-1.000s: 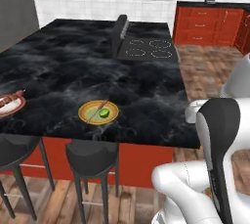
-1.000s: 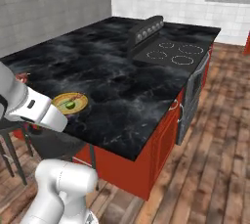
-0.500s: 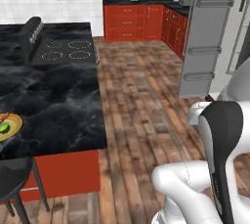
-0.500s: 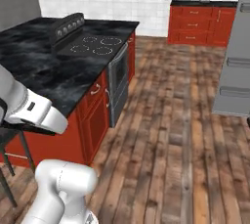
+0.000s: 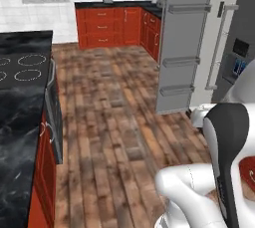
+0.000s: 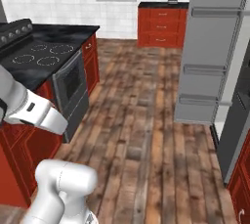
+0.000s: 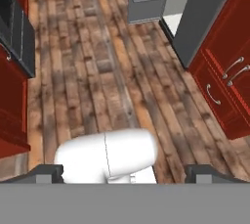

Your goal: Pick up the kiwi and apple from the fridge and place one fruit on each plate on the dining counter.

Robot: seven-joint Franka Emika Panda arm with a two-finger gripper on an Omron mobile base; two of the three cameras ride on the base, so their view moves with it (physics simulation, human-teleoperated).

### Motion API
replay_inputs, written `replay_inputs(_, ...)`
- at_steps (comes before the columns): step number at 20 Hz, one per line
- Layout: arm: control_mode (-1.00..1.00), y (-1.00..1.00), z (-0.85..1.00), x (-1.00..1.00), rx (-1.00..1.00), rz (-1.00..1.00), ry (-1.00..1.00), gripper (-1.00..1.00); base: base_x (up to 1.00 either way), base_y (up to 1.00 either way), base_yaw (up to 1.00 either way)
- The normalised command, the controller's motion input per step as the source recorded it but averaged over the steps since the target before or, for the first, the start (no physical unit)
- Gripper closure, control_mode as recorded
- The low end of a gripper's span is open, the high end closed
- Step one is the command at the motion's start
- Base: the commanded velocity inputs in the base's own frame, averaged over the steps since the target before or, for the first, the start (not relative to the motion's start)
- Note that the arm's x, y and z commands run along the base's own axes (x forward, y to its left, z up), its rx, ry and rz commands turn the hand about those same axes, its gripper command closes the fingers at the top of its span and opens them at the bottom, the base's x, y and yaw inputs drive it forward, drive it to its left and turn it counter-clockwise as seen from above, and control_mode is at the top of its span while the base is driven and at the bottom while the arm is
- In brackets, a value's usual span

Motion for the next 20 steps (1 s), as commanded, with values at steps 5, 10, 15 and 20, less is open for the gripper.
replay_inputs(5,1.00,0.00,0.00,0.00,0.00,0.00,0.00,-1.00,1.00,-0.22,-0.09)
replay_inputs(10,1.00,0.00,0.00,0.00,0.00,0.00,0.00,-1.00,1.00,-0.11,-0.30)
replay_inputs(15,1.00,0.00,0.00,0.00,0.00,0.00,0.00,-1.00,1.00,-0.06,-0.47)
replay_inputs(20,1.00,0.00,0.00,0.00,0.00,0.00,0.00,-1.00,1.00,-0.12,-0.42)
